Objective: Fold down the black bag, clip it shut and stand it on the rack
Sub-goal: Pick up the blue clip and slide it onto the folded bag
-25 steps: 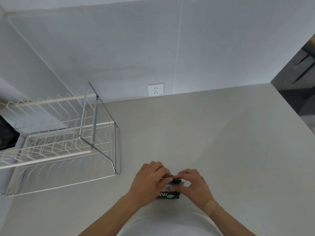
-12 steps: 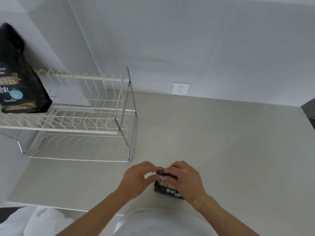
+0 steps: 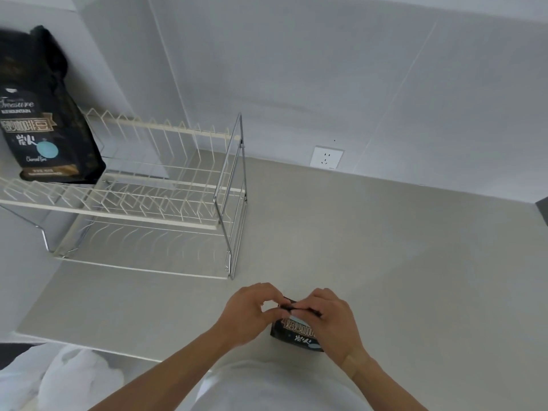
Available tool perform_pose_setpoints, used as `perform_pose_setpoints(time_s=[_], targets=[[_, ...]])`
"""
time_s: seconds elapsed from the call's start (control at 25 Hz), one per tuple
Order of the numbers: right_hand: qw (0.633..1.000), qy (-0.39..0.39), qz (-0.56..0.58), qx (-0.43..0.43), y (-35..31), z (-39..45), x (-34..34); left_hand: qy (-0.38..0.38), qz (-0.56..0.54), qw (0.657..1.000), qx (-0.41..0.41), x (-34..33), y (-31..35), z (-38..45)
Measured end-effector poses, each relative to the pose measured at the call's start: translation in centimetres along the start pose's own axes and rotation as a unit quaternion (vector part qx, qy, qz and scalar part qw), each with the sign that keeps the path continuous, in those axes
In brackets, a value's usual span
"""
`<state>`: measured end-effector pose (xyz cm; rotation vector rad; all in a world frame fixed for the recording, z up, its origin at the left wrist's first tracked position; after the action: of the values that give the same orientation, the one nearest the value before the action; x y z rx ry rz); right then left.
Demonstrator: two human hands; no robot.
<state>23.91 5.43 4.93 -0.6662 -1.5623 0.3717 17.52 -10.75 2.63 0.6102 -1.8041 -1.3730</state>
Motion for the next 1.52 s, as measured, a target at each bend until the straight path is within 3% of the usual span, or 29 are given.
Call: perform_pose_setpoints(time_s=[0.32, 0.52, 0.72, 0.96, 1.24, 1.32, 1.52], targets=[[0.999, -0.028, 0.03, -0.021, 0.2, 0.0, -0.1, 0.002, 0.104, 0.994, -0.042, -0.3, -1.2, -1.2], [0.989, -0.062, -0.127, 0.035, -0.4, -0.1, -0.3, 0.002, 0.056, 0.998, -0.007, 0.3, -1.8, -1.4], [0.986, -0.017, -0.155, 0.061, -0.6, -0.6, -0.2, 0.046, 0.044, 0.997, 0.043, 0.4, -2.3, -1.8], [0.985, 0.028, -0.155, 0.063, -0.3, -0.3, 0.1, 0.014, 0.052, 0.998, 0.037, -0.1, -1.6, -0.9], [0.984, 0.023, -0.168, 0.054, 0.4, -1.0, -0.4, -0.039, 0.13, 0.991, 0.018, -1.0, -0.8, -0.5], [0.991, 0.0, -0.134, 0.027, 1.8, -1.1, 0.0, -0.057, 0.185, 0.981, -0.01, -1.1, -0.2, -0.3], [0.985, -0.021, 0.119, -0.124, 8.0, -2.8, 1.8, -0.102, 0.249, 0.958, -0.096, -2.4, 2.1, 0.4]])
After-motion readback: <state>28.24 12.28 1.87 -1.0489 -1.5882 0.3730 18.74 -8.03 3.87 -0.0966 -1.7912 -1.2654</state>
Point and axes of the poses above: each hand's wrist, its own z-axis towards the middle knuckle, its own x-axis out of the back of the hand, y = z × x, the point moved 5 cm from there along z, towards the middle knuckle, and after that the axes turned 14 degrees about -z, right-handed, at the moved point
